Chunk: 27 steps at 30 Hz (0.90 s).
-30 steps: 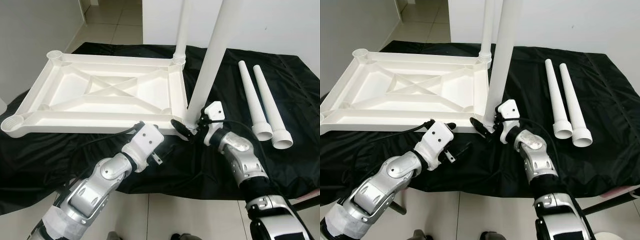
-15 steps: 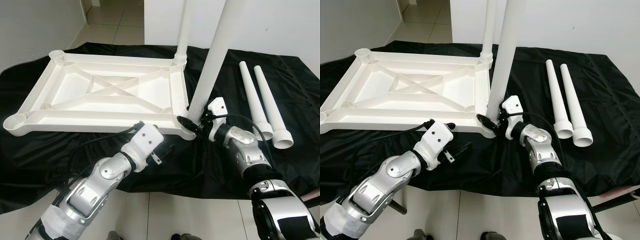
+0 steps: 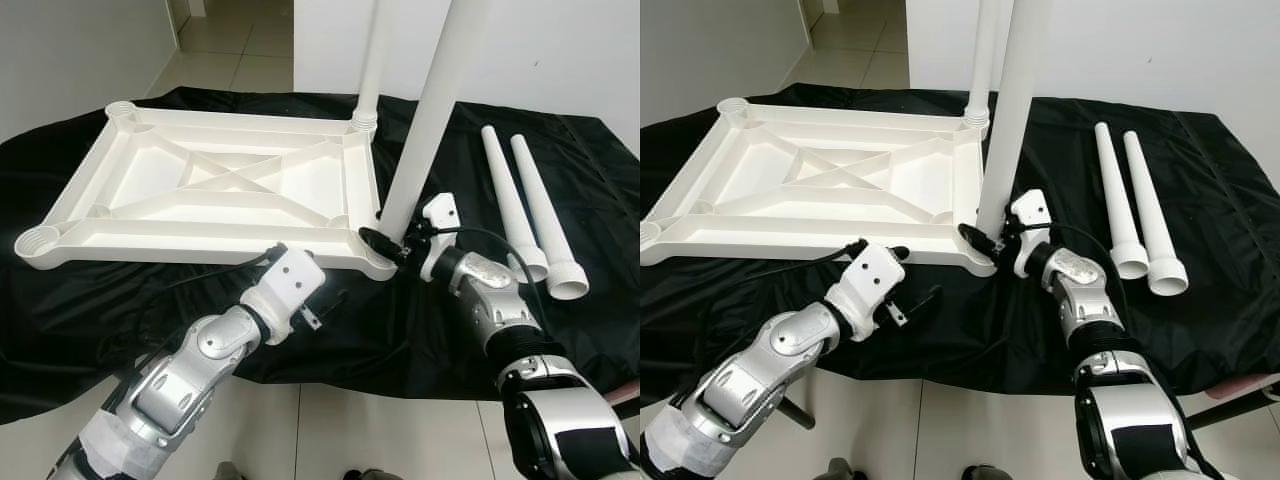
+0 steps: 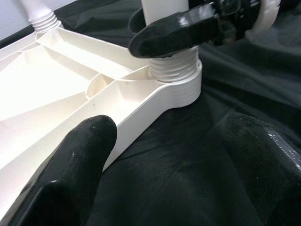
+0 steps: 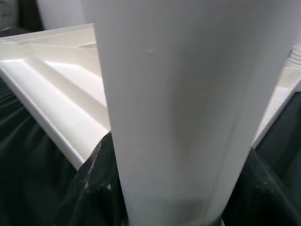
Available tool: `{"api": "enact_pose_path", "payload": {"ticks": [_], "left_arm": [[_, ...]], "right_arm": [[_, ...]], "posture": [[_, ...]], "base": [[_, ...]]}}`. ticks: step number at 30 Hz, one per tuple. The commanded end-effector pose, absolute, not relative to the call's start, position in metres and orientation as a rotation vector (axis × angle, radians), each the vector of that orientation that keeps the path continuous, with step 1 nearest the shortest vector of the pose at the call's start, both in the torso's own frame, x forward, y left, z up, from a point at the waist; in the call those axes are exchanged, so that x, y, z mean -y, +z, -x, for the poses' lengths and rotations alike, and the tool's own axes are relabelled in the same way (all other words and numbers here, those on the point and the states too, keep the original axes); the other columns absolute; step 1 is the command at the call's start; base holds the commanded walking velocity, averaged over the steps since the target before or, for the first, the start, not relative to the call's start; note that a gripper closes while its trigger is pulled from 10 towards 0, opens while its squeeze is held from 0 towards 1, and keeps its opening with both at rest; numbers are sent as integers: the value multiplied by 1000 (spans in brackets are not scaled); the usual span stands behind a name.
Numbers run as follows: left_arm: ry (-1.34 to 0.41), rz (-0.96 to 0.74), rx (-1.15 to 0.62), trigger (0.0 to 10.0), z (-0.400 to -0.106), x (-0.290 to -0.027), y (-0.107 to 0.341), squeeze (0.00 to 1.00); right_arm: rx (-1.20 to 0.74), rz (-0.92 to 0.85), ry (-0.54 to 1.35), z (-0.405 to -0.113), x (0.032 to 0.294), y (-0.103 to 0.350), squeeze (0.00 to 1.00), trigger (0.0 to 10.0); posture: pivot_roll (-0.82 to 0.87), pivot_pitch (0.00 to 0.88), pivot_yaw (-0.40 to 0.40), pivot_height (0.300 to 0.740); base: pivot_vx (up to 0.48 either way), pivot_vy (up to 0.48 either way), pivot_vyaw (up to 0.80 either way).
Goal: Building children table
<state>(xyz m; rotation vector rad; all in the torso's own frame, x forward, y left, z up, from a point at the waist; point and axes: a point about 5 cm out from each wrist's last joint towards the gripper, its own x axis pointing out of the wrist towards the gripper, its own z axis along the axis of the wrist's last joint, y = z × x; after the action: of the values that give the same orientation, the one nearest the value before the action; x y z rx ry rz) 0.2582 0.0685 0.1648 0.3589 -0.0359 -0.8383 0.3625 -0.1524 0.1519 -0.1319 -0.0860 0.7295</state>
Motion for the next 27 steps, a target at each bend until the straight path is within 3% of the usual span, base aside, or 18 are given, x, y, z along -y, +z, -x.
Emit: {"api": "enact_pose_path", "payload": {"ticks": [1,17,19,27], "left_arm": [[-1010,-368,16,10000,-249,-61,164,0],[-1015,-361,11,10000,-246,-59,162,0],[-1009,-360,7,10000,-246,-61,161,0],[-1002,-365,5,10000,-248,-63,160,0]], "right_arm": [[-22,113,662,-357,155,127,0,10000],[-16,9,340,-348,135,120,0,10000],[-17,4,162,-339,130,119,0,10000],[-19,-40,-64,-322,119,120,0,10000]], "posture": [[-19,79,-12,740],[-26,78,-29,740],[-28,75,-31,740],[-28,69,-30,740]], "base": [[0,0,0],[0,0,0],[0,0,0],[0,0,0]]}}
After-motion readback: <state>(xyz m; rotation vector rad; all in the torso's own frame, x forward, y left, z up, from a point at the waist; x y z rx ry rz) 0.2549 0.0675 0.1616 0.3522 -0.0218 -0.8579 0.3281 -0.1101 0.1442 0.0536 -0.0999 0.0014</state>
